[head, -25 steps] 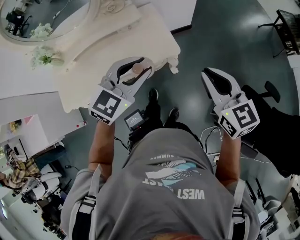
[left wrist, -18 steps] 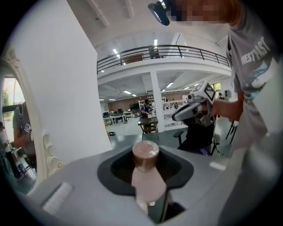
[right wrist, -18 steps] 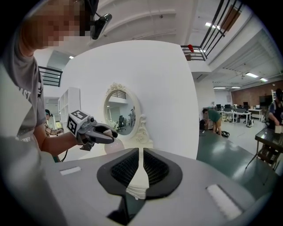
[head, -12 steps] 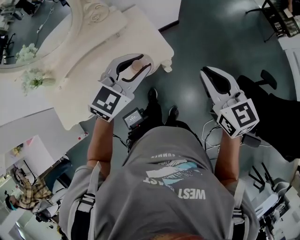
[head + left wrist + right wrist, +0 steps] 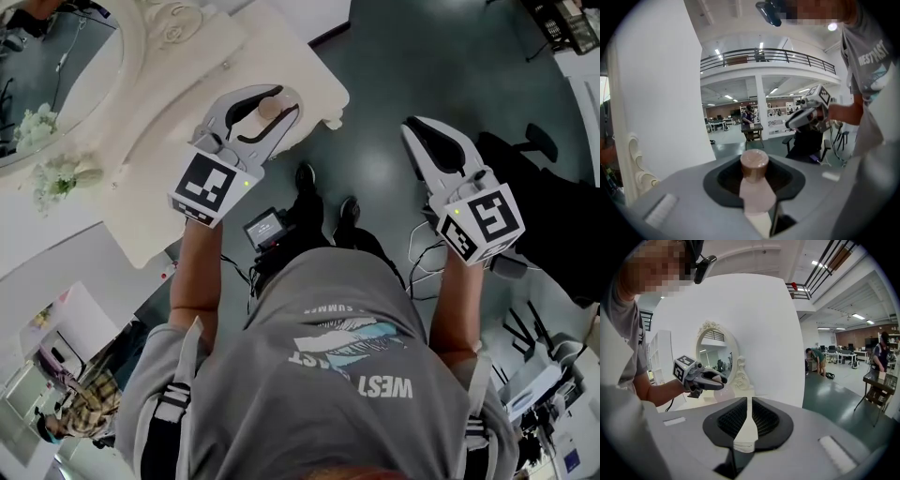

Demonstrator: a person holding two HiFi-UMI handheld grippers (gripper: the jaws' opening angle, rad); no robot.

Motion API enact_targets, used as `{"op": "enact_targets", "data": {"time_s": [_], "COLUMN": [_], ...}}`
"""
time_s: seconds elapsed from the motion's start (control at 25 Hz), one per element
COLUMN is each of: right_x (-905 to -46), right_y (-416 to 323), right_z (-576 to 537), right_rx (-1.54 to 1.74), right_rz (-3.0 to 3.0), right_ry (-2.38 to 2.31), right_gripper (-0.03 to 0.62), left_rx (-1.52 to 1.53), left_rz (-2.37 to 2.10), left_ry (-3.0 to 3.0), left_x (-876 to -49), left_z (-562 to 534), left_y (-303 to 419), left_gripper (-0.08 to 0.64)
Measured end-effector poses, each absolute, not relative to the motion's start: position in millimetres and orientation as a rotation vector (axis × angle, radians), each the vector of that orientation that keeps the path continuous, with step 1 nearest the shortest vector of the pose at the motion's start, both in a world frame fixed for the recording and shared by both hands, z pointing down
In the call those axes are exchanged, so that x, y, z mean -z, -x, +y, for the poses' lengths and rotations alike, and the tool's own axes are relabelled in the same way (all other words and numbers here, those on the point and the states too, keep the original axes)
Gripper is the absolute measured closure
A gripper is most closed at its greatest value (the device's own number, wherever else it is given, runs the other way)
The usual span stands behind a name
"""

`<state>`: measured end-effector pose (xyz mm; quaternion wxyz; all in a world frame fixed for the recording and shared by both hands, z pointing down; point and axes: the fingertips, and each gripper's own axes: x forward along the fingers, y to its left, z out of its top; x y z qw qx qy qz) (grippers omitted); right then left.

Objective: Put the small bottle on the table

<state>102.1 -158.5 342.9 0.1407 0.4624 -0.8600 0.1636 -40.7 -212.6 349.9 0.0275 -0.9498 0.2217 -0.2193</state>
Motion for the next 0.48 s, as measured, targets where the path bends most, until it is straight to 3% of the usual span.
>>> {"op": "enact_targets", "data": {"time_s": [0.48], "right_x": [-374.9], "right_y": [-90.3], "right_z": [-185.3], "right_rx": [-0.524], "right_rz": [-2.442], "right_ry": [-1.304], "right_gripper": [0.555], "left_rx": [0.728], "left_rz": [0.709], "left_ry": [2.971], "left_x": [-394.9], "left_z": [-250.0], "left_y": [53.5], "left_gripper": [0.44]}}
